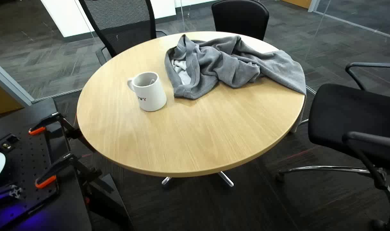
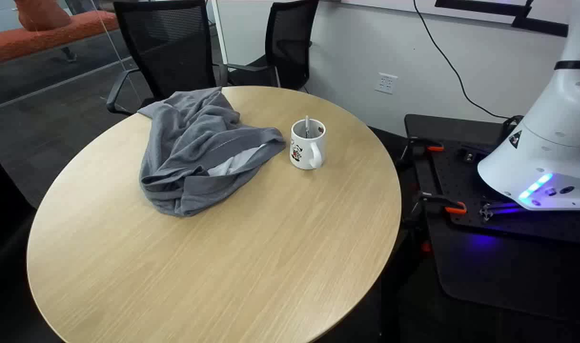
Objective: Pick the marker from the cup and put it on the table
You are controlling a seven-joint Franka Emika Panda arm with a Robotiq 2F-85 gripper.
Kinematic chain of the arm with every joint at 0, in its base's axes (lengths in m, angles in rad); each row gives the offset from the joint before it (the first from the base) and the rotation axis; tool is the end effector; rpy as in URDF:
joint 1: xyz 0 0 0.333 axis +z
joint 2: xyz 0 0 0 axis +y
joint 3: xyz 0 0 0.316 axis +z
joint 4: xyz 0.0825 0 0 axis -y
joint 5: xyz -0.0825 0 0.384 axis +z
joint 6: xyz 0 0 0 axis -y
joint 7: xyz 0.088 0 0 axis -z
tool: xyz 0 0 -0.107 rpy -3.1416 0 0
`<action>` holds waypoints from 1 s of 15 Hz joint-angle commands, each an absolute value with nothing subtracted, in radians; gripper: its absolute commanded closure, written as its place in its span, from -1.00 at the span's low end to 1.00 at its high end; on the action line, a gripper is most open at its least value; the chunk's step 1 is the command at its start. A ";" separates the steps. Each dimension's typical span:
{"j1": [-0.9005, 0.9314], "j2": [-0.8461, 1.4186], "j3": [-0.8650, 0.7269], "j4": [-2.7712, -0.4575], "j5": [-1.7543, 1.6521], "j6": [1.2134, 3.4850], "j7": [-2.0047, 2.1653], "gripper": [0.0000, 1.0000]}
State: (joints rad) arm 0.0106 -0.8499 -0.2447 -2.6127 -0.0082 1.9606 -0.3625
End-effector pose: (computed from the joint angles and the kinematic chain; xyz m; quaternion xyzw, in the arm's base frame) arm 0.3109 -0.0826 0.5157 -0.9873 -0.0967 -0.1102 0.0610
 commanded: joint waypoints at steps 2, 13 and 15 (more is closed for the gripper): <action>0.002 -0.848 -0.238 -2.610 -0.002 1.958 -0.368 -1.00; 0.026 -0.853 -0.120 -2.613 0.050 2.000 -0.219 -1.00; 0.035 -0.841 -0.057 -2.613 0.068 2.025 -0.150 -1.00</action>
